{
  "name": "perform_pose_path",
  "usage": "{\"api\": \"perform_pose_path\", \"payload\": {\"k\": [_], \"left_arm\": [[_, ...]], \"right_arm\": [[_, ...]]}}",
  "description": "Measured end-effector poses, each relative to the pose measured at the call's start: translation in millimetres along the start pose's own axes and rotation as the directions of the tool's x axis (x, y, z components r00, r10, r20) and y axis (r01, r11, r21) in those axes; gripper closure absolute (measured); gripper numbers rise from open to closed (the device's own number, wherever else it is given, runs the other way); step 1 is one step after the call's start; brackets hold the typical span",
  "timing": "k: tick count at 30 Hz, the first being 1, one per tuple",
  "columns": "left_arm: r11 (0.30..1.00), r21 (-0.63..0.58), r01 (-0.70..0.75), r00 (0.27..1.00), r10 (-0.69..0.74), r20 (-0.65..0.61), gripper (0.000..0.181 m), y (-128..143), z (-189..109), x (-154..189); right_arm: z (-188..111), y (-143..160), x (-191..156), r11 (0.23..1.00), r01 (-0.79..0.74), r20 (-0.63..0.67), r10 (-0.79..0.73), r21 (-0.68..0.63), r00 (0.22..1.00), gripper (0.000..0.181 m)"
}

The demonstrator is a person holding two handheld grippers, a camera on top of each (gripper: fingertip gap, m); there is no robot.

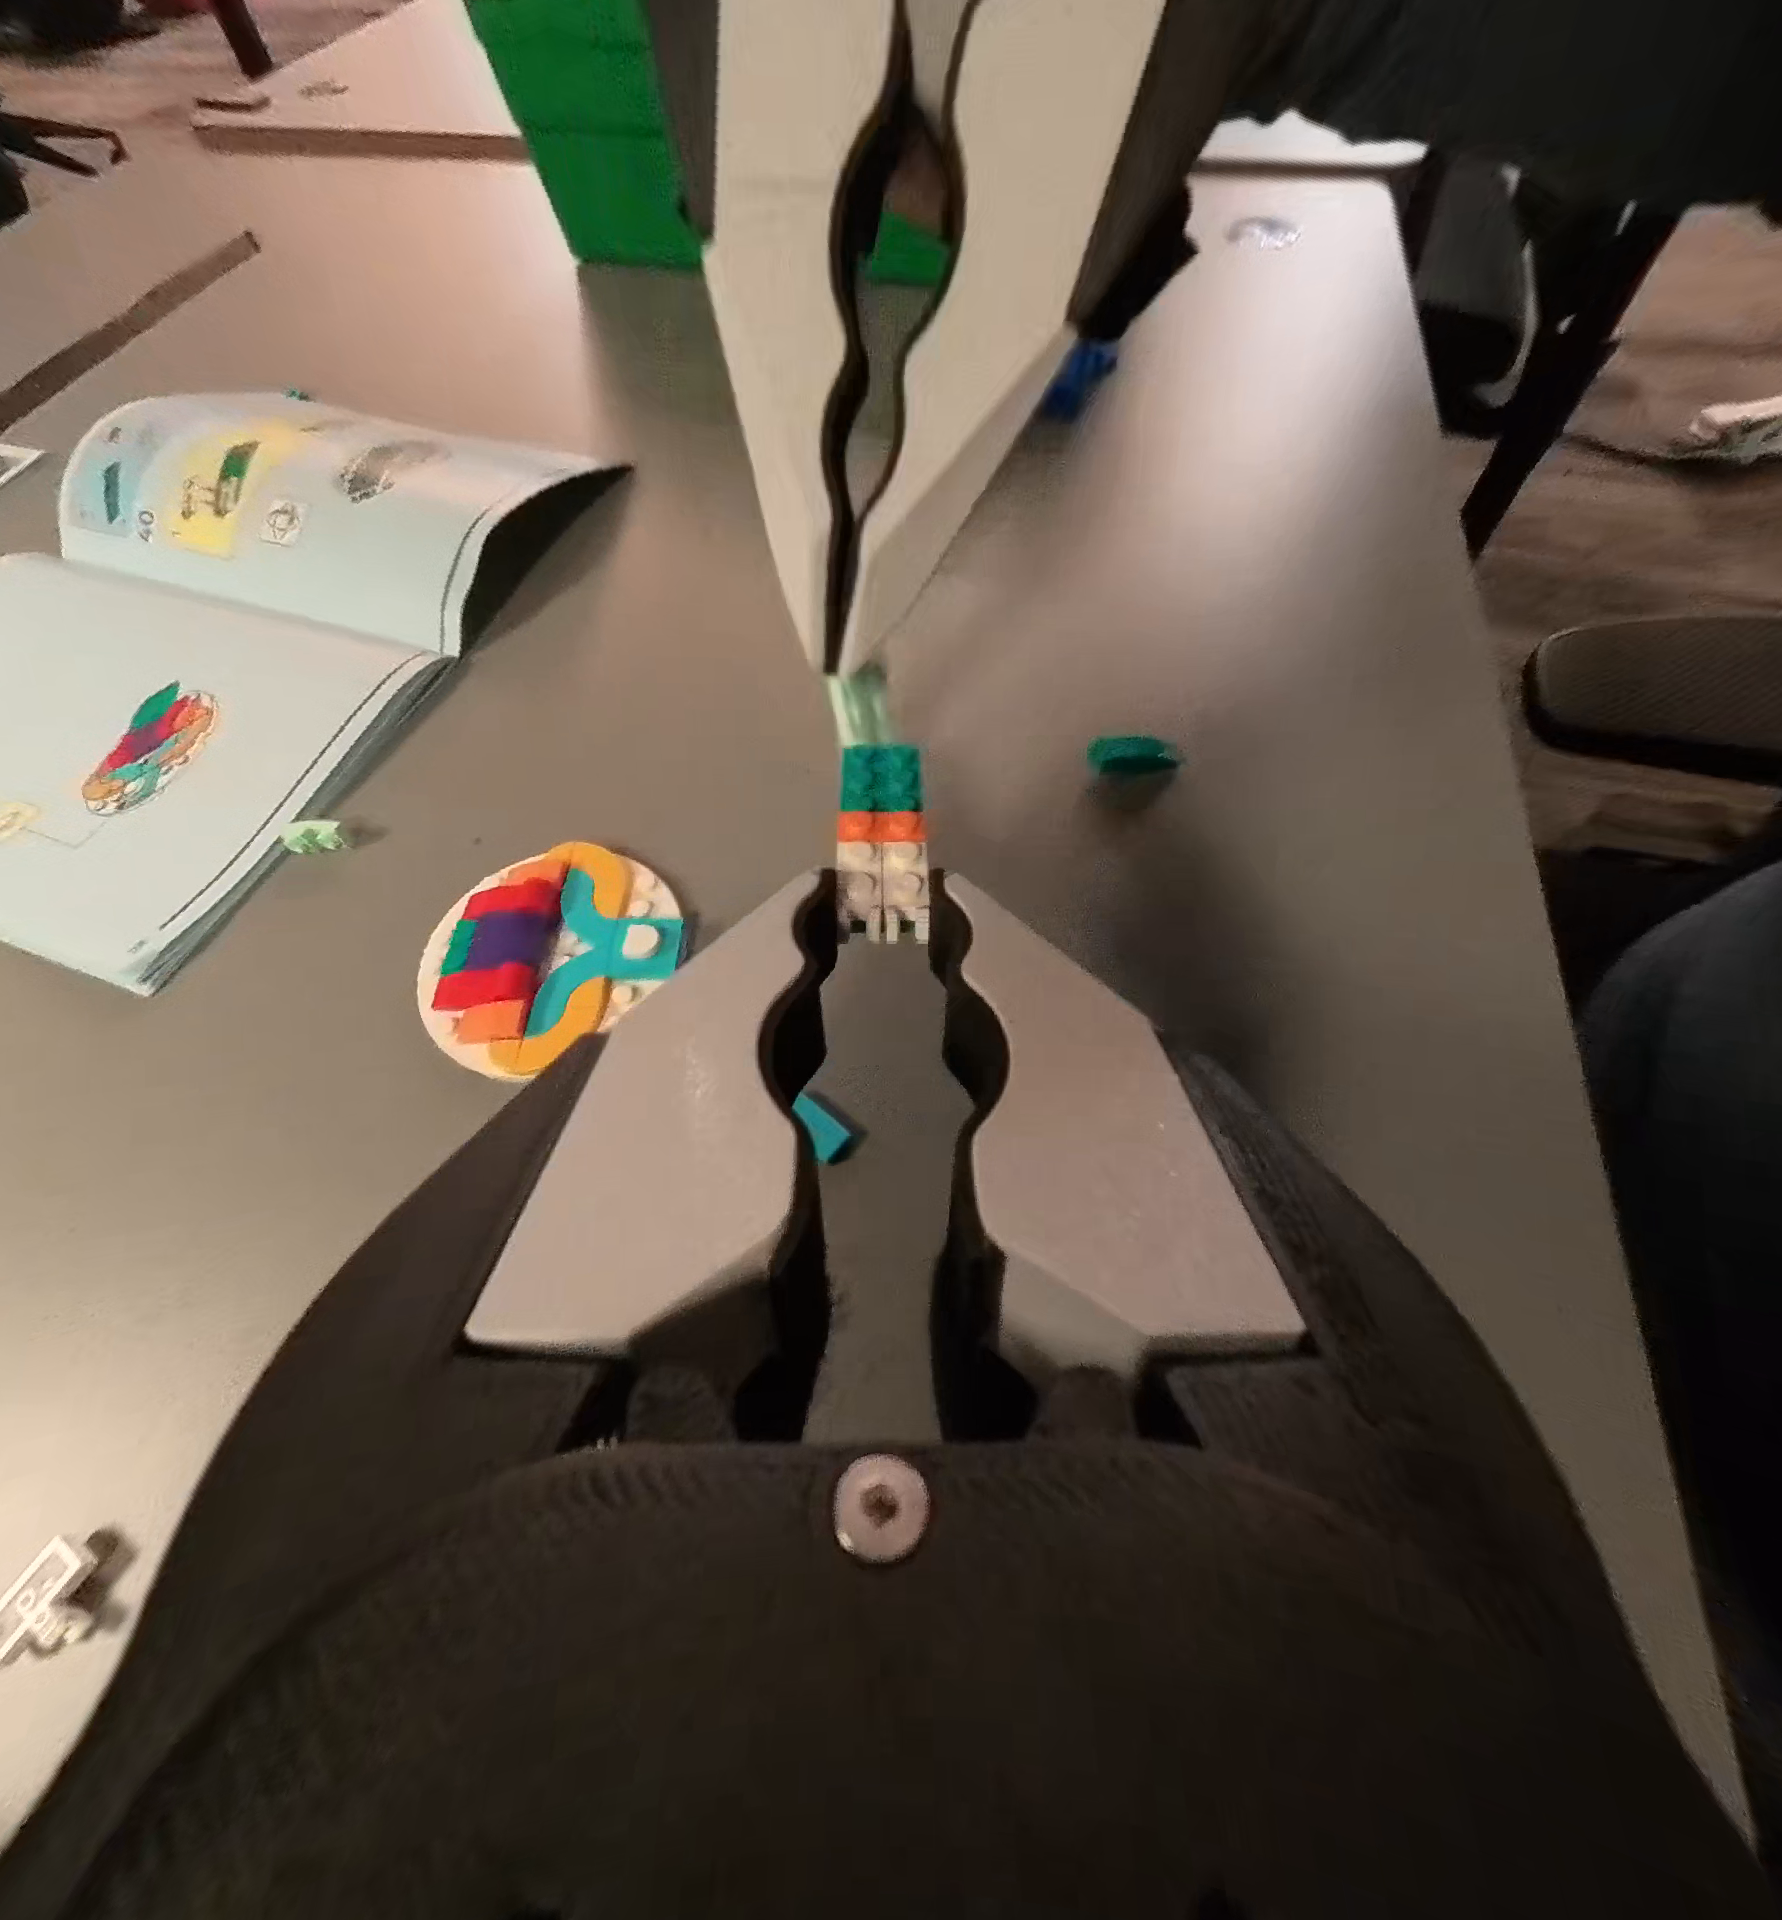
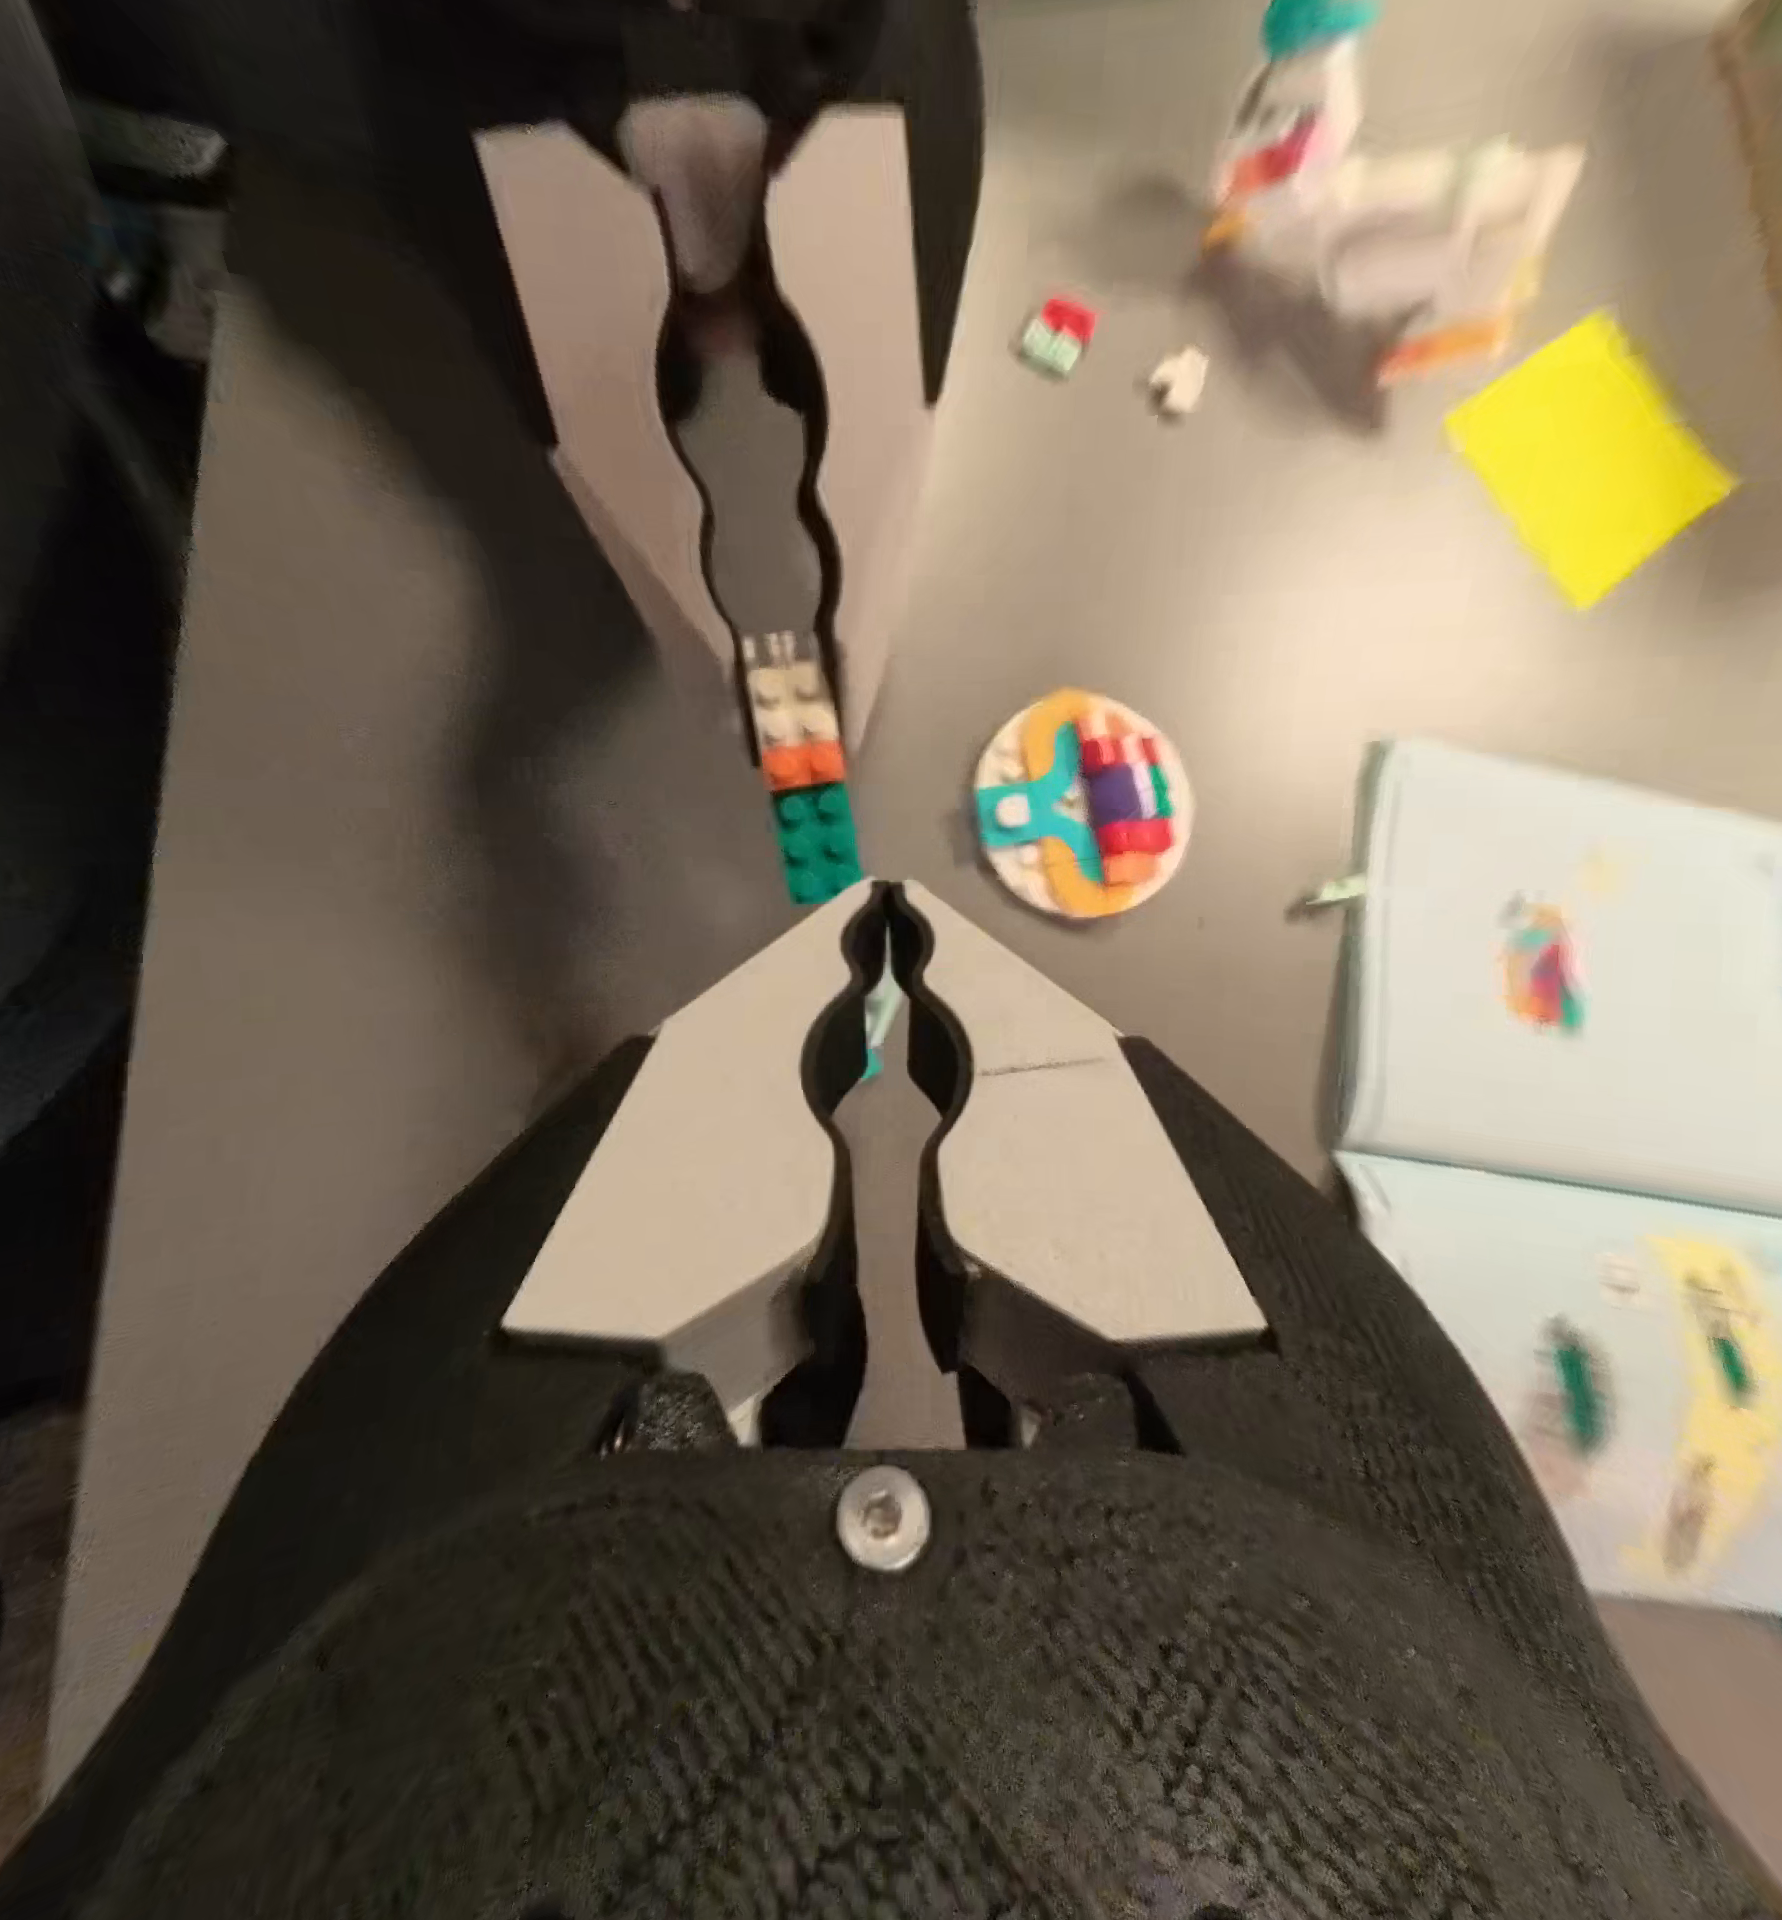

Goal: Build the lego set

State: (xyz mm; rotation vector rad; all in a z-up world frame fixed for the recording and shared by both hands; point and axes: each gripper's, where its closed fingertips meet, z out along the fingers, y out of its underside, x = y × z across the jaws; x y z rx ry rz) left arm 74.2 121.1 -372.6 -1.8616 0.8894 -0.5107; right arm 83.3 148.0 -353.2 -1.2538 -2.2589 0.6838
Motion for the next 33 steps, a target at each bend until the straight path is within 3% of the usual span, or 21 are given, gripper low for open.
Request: {"api": "perform_pose_path", "payload": {"k": [4, 10, 15, 20, 24, 27, 33], "left_arm": [[0.999, 0.051, 0.004, 1.000, -0.004, -0.011, 0.166, -8, -4, 1], [0.999, 0.038, 0.037, 0.999, -0.038, 0.030, 0.166, -4, -8, -9], [1.000, 0.012, 0.025, 0.999, -0.026, 0.042, 0.166, -1, -6, -10], [0.999, -0.043, -0.023, 0.997, 0.026, 0.067, 0.166, 6, -2, -9], [0.999, -0.046, -0.027, 0.998, 0.030, 0.062, 0.166, 5, -1, -7], [0.998, -0.056, -0.035, 0.997, 0.038, 0.063, 0.166, 7, 0, -7], [0.997, -0.062, -0.035, 0.998, 0.039, 0.057, 0.166, 8, 2, -6]], "right_arm": [[-15, -12, 3, 0.999, 0.040, -0.003, -0.040, -0.003, 0.999, 0.181], [-12, 26, -7, 0.990, -0.048, 0.060, 0.056, -0.136, 0.997, 0.169], [-5, 56, -36, 0.921, -0.341, 0.132, 0.368, -0.190, 0.920, 0.156], [6, 80, -42, 0.806, -0.564, -0.083, 0.559, -0.183, 0.825, 0.153], [10, 75, -41, 0.754, -0.650, -0.178, 0.630, -0.096, 0.756, 0.148], [18, 67, -38, 0.749, -0.662, -0.236, 0.636, -0.041, 0.734, 0.146], [14, 73, -36, 0.766, -0.639, -0.418, 0.562, -0.060, 0.713, 0.152]]}}
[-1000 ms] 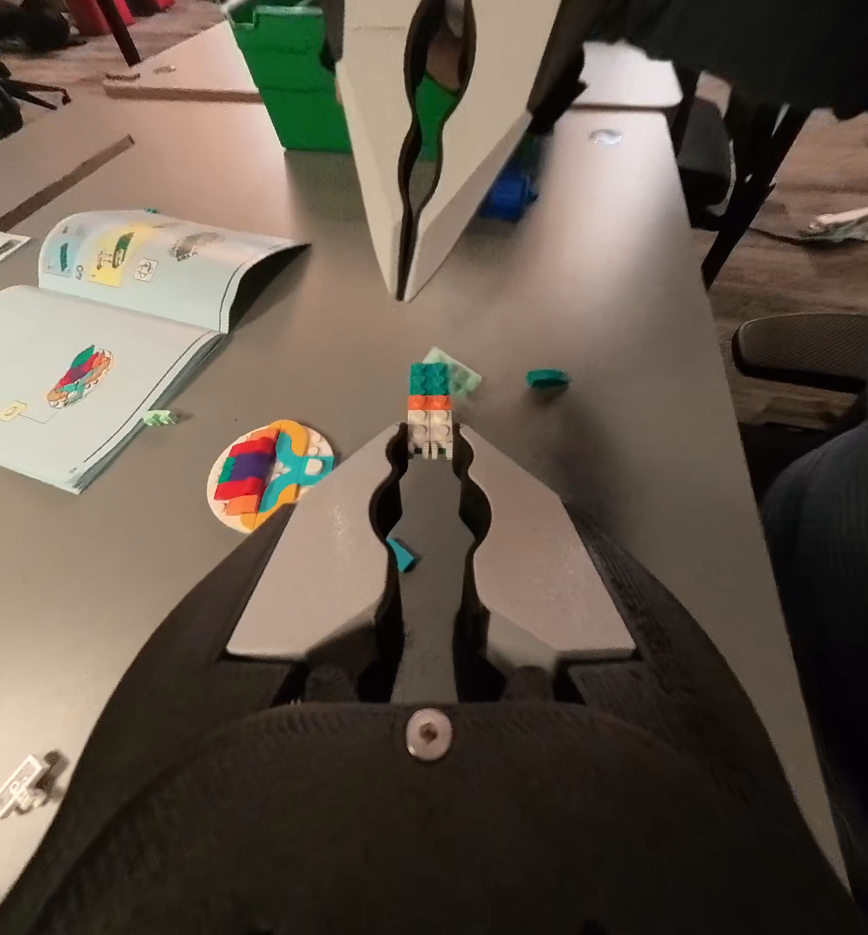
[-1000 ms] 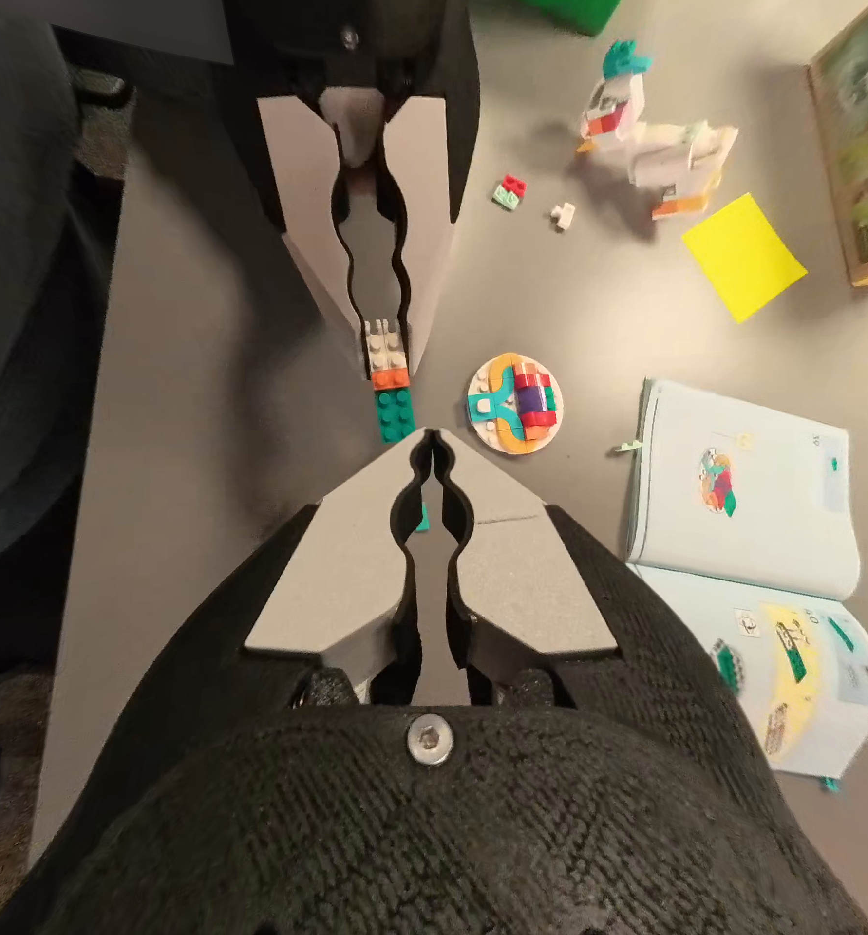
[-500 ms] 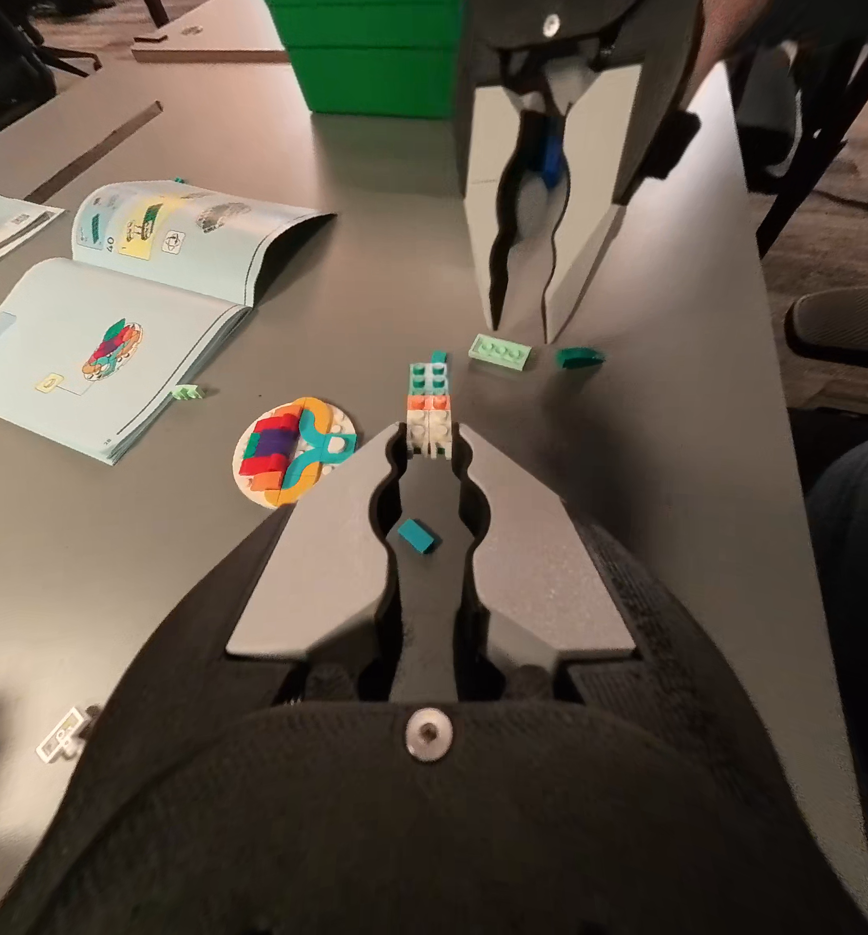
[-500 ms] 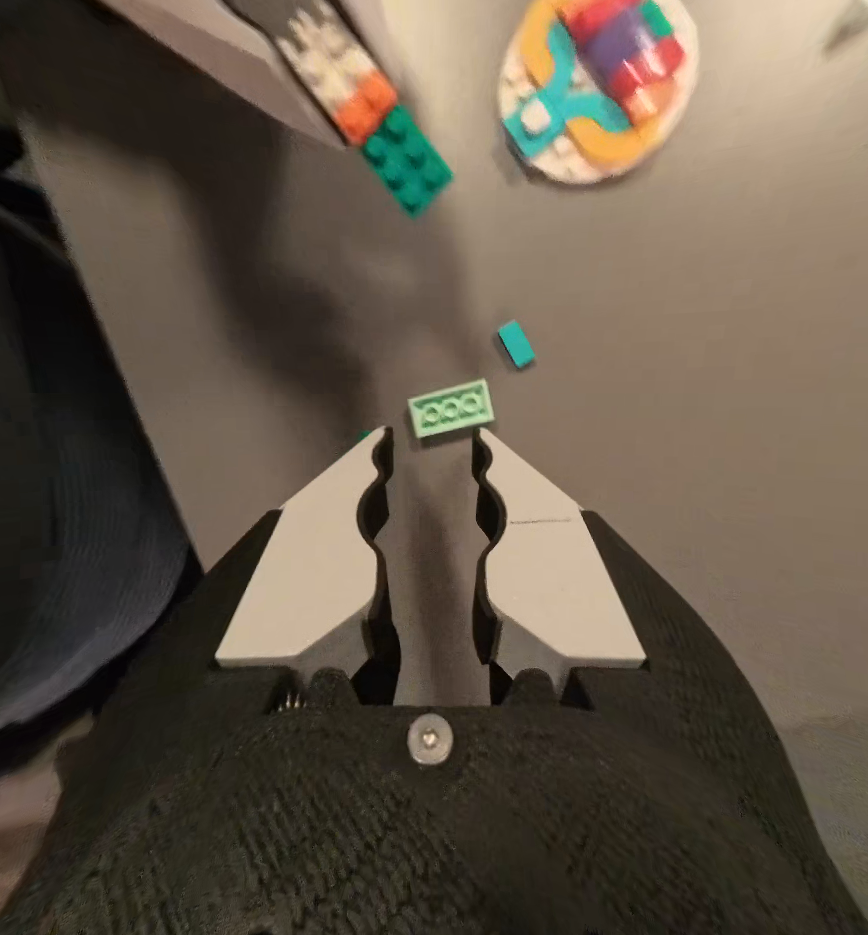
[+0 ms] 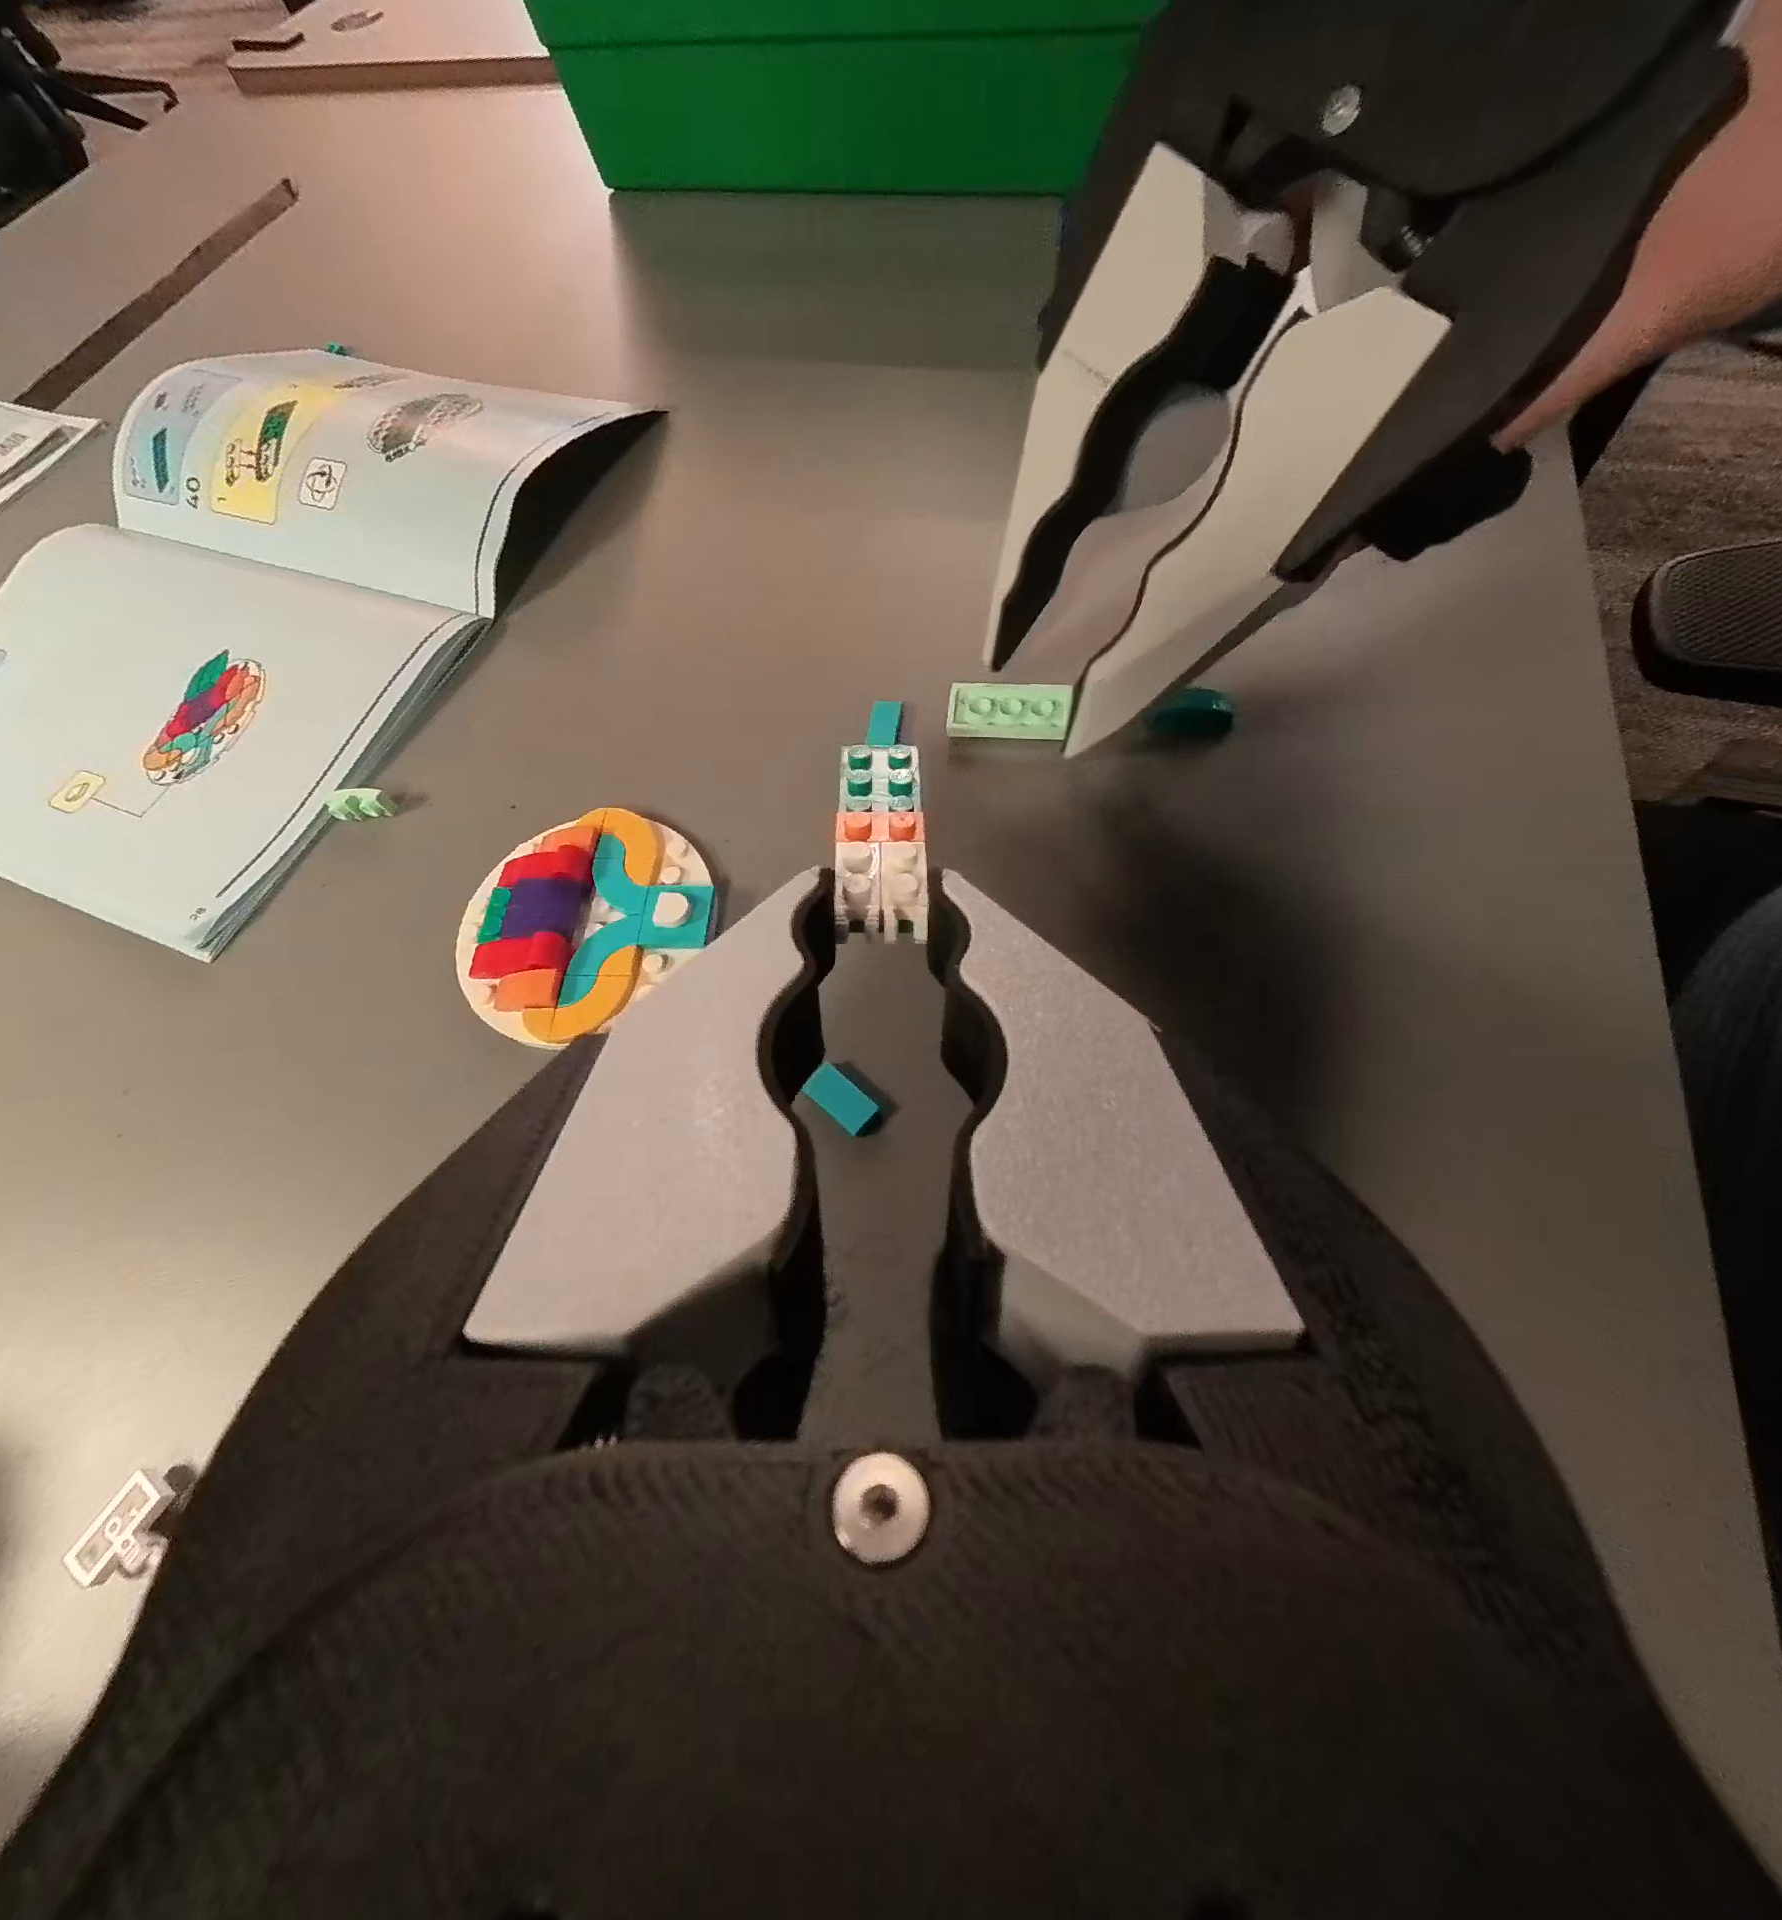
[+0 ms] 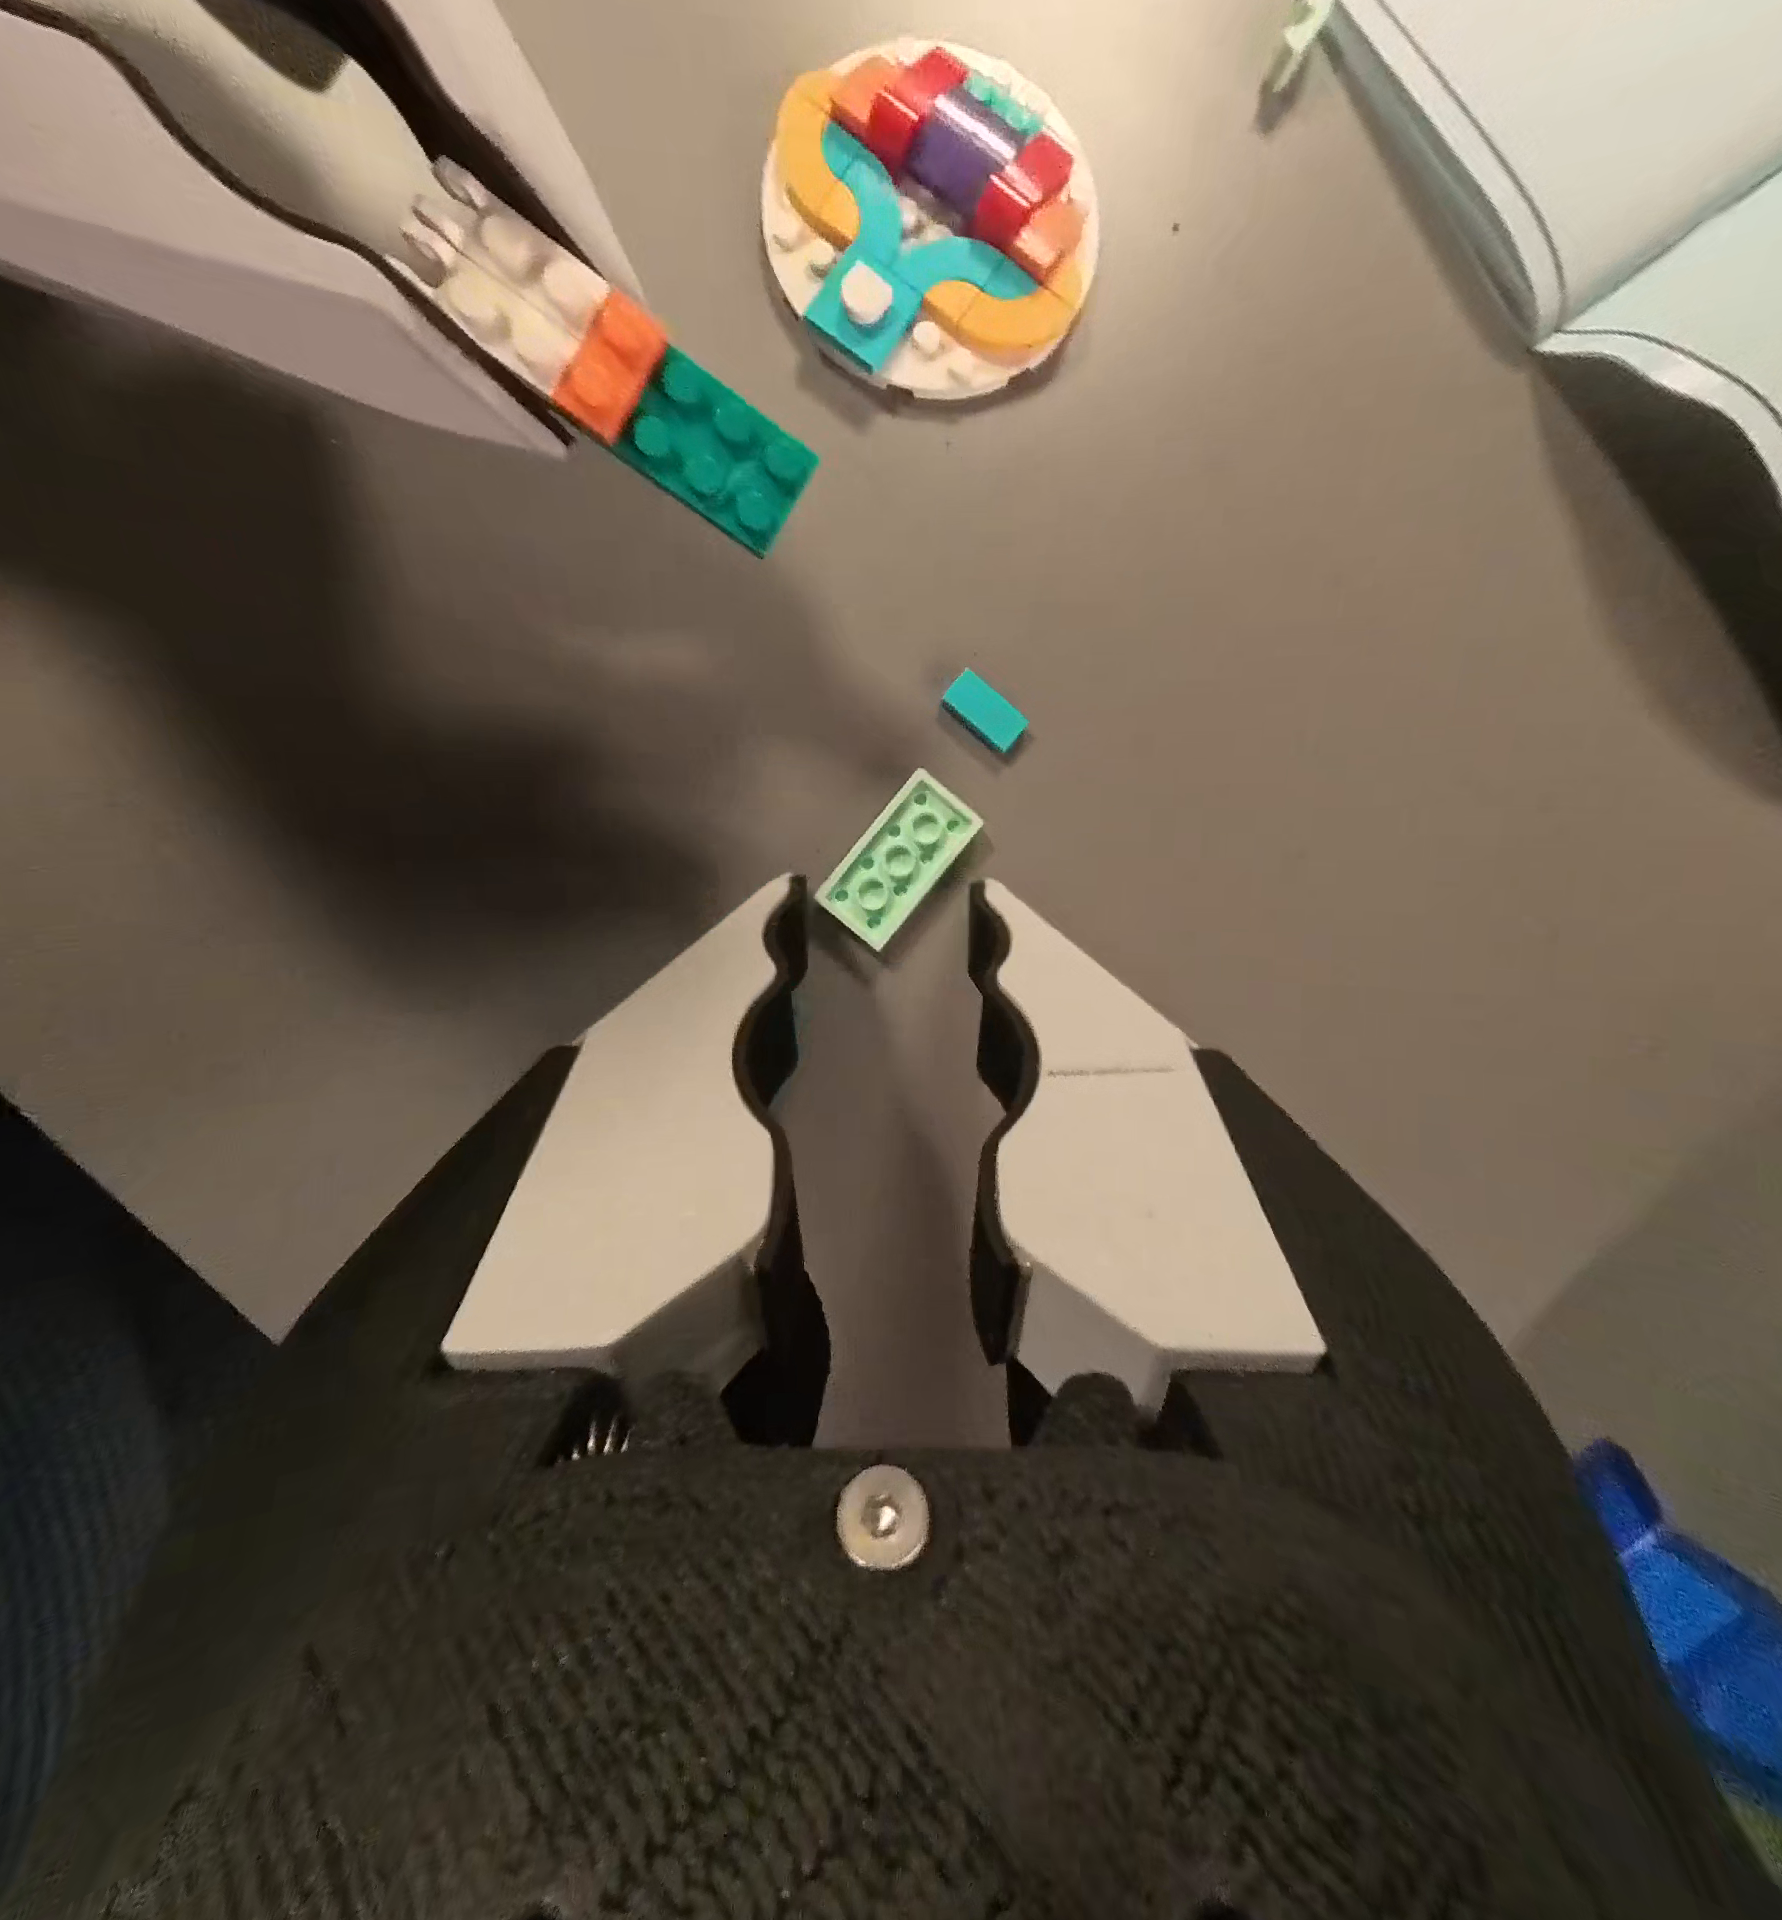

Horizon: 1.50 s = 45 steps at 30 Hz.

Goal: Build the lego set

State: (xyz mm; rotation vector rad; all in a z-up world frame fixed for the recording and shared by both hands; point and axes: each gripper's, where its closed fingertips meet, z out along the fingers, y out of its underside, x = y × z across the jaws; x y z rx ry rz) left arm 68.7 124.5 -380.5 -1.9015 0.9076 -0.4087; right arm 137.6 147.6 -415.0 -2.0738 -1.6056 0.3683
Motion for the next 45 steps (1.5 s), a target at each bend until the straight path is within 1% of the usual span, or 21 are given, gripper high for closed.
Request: {"api": "perform_pose_path", "payload": {"k": [3, 5, 7, 9, 10, 11, 12, 13, 14, 15, 17, 18, 19, 20, 21, 23, 27, 29, 39, 41, 45], "left_arm": [[1.000, -0.001, -0.006, 1.000, 0.005, -0.005, 0.166, -1, 1, 2], [1.000, -0.007, -0.013, 1.000, 0.013, -0.005, 0.166, 0, 2, 2], [1.000, -0.014, -0.019, 1.000, 0.019, -0.001, 0.166, 1, 2, 2], [1.000, -0.012, -0.022, 1.000, 0.022, 0.003, 0.166, 1, 1, 2], [1.000, -0.008, -0.020, 1.000, 0.020, 0.004, 0.166, 0, 1, 2], [1.000, -0.004, -0.019, 1.000, 0.019, 0.004, 0.166, -1, 0, 2], [1.000, -0.001, -0.020, 1.000, 0.020, 0.003, 0.166, -2, 0, 2], [1.000, 0.001, -0.021, 1.000, 0.021, 0.003, 0.166, -2, -1, 2], [1.000, 0.002, -0.023, 1.000, 0.023, 0.004, 0.166, -3, -1, 2], [1.000, 0.002, -0.025, 1.000, 0.025, 0.003, 0.166, -3, -1, 3], [1.000, 0.001, -0.025, 1.000, 0.025, 0.000, 0.166, -2, 0, 3], [1.000, -0.003, -0.022, 1.000, 0.022, -0.004, 0.166, -1, 1, 4], [1.000, -0.007, -0.020, 1.000, 0.020, -0.007, 0.166, 0, 2, 4], [1.000, -0.010, -0.021, 1.000, 0.021, -0.006, 0.166, 0, 2, 4], [1.000, -0.013, -0.023, 1.000, 0.023, -0.005, 0.166, 1, 3, 4], [1.000, -0.014, -0.025, 1.000, 0.025, -0.001, 0.166, 1, 3, 3], [1.000, -0.011, -0.018, 1.000, 0.018, -0.001, 0.166, 1, 2, 2], [1.000, -0.009, -0.020, 1.000, 0.020, -0.005, 0.166, 0, 2, 3], [0.999, -0.005, -0.035, 0.999, 0.035, -0.012, 0.166, -2, 2, 7], [0.999, -0.003, -0.037, 0.999, 0.037, -0.011, 0.166, -3, 2, 7], [0.999, -0.001, -0.042, 0.999, 0.042, -0.008, 0.166, -4, 1, 7]], "right_arm": [[0, -1, -3, 0.999, -0.031, 0.003, 0.031, 0.031, 1.000, 0.163], [2, -3, -5, 0.998, -0.039, 0.013, 0.039, 0.057, 0.999, 0.164], [1, -2, -1, 0.998, -0.002, -0.001, 0.002, 0.058, 1.000, 0.165], [-2, 1, 12, 0.990, 0.136, -0.073, -0.134, 0.023, 0.988, 0.166], [-5, 3, 22, 0.973, 0.229, -0.127, -0.229, -0.015, 0.965, 0.166], [-8, 4, 32, 0.939, 0.338, -0.170, -0.343, -0.061, 0.924, 0.166], [-12, 5, 44, 0.884, 0.451, -0.218, -0.467, -0.123, 0.857, 0.166], [-16, 6, 58, 0.807, 0.552, -0.262, -0.590, -0.210, 0.763, 0.166], [-19, 6, 71, 0.702, 0.644, -0.275, -0.712, -0.305, 0.646, 0.166], [-21, 6, 82, 0.568, 0.719, -0.265, -0.823, -0.401, 0.503, 0.166], [-24, 6, 96, 0.226, 0.792, -0.155, -0.974, -0.567, 0.167, 0.167], [-24, 6, 99, 0.047, 0.789, -0.077, -0.997, -0.612, -0.001, 0.167], [-24, 8, 99, -0.107, 0.772, -0.001, -0.990, -0.627, -0.139, 0.167], [-23, 11, 99, -0.224, 0.751, 0.067, -0.970, -0.621, -0.234, 0.167], [-22, 12, 99, -0.305, 0.726, 0.107, -0.946, -0.616, -0.306, 0.167], [-23, 11, 97, -0.416, 0.687, 0.168, -0.901, -0.596, -0.400, 0.167], [-27, 6, 86, -0.490, 0.668, 0.196, -0.862, -0.560, -0.468, 0.167], [-29, 4, 75, -0.505, 0.672, 0.188, -0.852, -0.542, -0.489, 0.166], [-27, 17, 25, -0.628, 0.664, 0.184, -0.768, -0.405, -0.614, 0.166], [-27, 23, 19, -0.645, 0.667, 0.197, -0.758, -0.373, -0.622, 0.166], [-25, 31, 14, -0.634, 0.696, 0.189, -0.770, -0.337, -0.610, 0.159]]}}
